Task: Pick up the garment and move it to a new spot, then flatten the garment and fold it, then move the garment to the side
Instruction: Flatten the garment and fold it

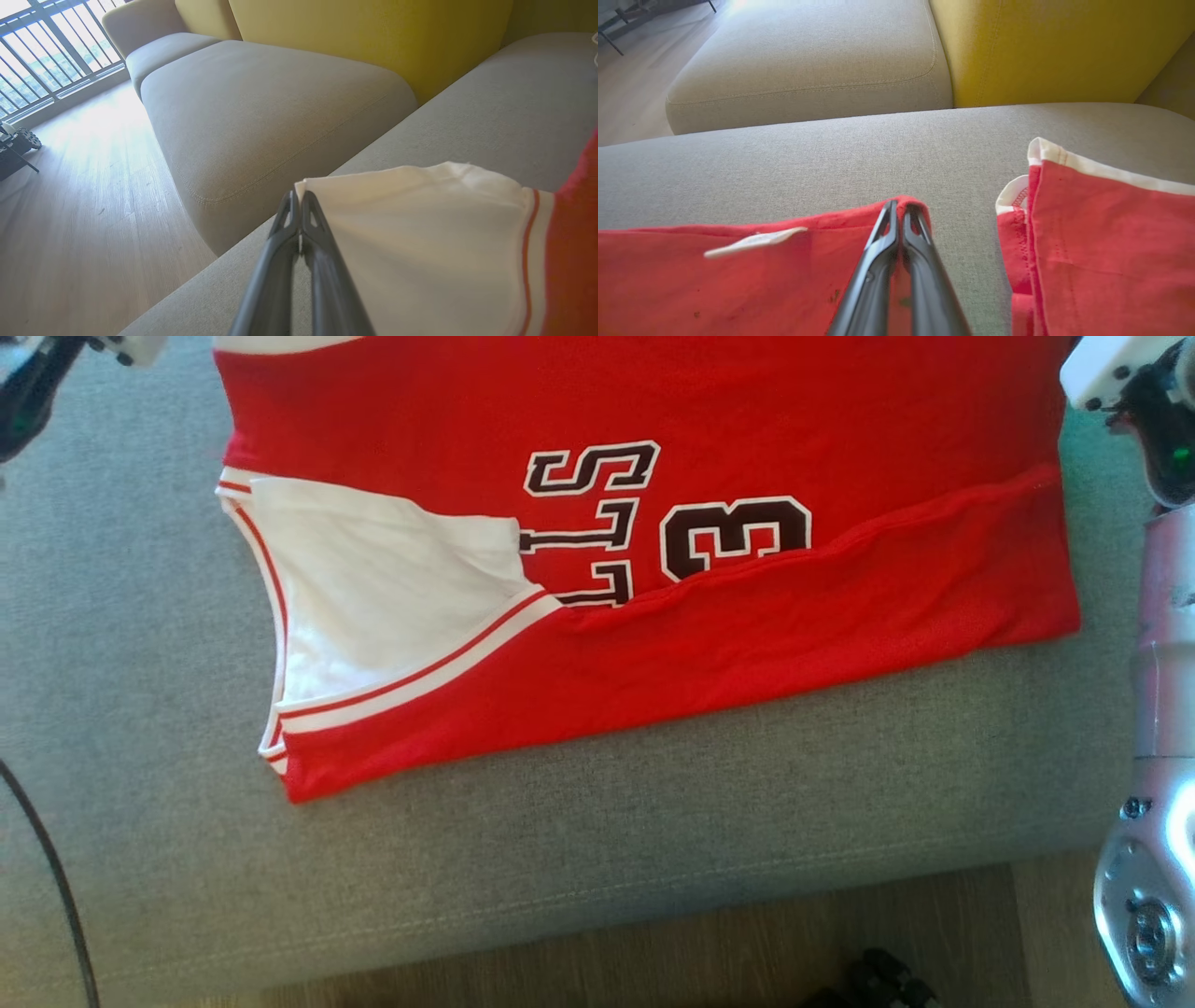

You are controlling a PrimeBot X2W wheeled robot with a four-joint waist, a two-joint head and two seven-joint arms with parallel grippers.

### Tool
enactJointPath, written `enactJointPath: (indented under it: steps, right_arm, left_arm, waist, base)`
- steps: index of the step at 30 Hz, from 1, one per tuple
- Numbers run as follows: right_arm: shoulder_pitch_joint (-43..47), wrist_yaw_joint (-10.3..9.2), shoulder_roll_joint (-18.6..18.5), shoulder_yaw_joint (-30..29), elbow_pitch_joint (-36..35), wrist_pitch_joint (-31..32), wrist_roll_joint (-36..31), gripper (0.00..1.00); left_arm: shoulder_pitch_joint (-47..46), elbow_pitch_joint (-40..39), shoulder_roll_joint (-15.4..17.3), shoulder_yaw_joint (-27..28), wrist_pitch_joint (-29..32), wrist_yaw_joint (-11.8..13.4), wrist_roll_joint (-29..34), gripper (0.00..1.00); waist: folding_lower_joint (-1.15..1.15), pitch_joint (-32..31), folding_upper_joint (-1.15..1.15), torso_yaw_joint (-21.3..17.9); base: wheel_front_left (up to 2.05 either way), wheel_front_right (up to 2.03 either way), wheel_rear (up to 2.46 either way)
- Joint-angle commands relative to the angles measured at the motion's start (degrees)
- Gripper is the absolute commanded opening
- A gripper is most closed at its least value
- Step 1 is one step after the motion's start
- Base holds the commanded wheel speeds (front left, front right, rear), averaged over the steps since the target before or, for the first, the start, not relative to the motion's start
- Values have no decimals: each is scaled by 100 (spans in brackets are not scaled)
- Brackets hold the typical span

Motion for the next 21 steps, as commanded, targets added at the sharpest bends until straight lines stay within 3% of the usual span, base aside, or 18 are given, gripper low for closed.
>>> enactJointPath:
  steps: [1,10,21]
  right_arm:
    - [20,-2,-41,105,-215,-47,84,0]
    - [891,-2,-491,362,-745,106,801,0]
    - [1864,-2,-880,120,-1535,543,1118,0]
  left_arm:
    - [-196,-52,204,218,-92,9,16,0]
    - [603,-784,580,150,-387,84,-51,0]
    - [1904,-2511,1419,308,-398,789,-347,0]
  waist:
    - [0,-54,0,36]
    - [0,-363,0,219]
    - [0,-648,0,394]
  base:
    - [0,0,0]
    - [0,0,0]
    - [0,0,0]
